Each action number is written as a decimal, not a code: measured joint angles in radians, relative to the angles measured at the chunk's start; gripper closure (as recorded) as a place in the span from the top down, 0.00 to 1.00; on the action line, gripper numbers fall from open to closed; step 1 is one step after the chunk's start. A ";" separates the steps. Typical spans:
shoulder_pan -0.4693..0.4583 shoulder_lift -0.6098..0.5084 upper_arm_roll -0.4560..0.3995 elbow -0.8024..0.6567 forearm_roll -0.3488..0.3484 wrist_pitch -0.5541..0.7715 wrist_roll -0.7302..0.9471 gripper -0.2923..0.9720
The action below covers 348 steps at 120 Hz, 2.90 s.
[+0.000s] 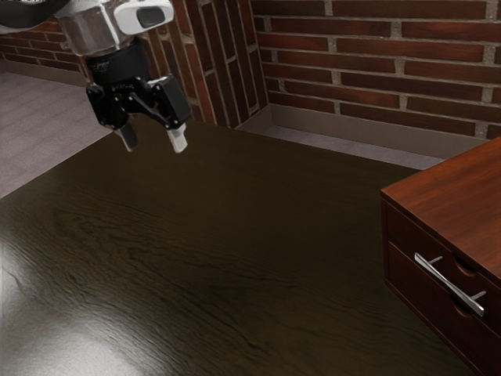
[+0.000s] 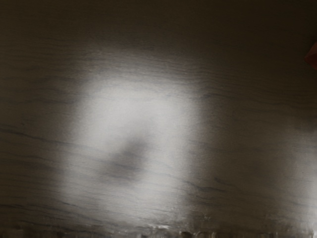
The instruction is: Pull the drawer handle with one arm to open the drawer
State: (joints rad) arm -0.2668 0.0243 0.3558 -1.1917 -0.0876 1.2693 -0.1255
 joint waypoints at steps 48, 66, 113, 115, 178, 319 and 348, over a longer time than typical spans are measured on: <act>-0.208 -0.411 -0.099 -0.624 0.061 0.005 -0.489 0.77; -0.210 -0.436 -0.176 -0.680 0.077 0.050 -0.653 0.77; -0.220 -0.373 -0.245 -0.797 0.114 0.251 -1.026 0.77; -0.221 -0.373 -0.246 -0.796 0.116 0.256 -1.042 0.77; -0.219 -0.150 -0.265 -0.616 0.081 0.421 -1.366 0.77; -0.293 0.022 -0.341 -0.459 0.089 0.573 -1.418 0.77; -0.218 0.065 -0.337 -0.406 0.085 0.635 -1.388 0.77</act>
State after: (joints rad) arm -0.4852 0.0892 0.0183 -1.5982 -0.0023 1.9043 -1.5135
